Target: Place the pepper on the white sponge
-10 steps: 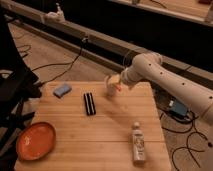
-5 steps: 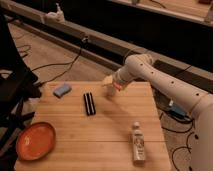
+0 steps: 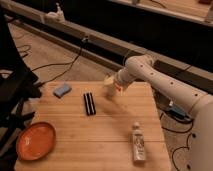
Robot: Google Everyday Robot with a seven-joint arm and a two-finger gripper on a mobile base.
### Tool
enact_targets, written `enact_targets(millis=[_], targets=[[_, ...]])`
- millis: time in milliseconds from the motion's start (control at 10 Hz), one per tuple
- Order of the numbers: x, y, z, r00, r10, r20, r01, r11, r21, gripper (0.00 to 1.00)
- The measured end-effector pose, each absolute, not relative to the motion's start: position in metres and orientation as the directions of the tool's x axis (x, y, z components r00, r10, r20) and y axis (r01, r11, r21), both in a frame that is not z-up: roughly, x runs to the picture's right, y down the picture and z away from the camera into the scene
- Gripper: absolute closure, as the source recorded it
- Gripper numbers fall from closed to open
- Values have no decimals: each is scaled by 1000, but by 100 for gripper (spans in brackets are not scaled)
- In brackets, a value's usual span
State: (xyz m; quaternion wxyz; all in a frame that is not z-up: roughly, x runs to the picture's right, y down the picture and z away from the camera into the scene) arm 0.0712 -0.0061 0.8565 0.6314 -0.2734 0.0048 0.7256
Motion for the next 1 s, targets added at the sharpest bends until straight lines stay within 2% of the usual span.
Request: enact_targets(millis=[600,700,1000], targets=[[83,-2,867,-97,910,-403,-922,-234,-307,97],[87,-5,863,-106,914,-392,-925,-235,-298,100],[86,-26,844,-109,937,-332,-931,-213,-297,100]])
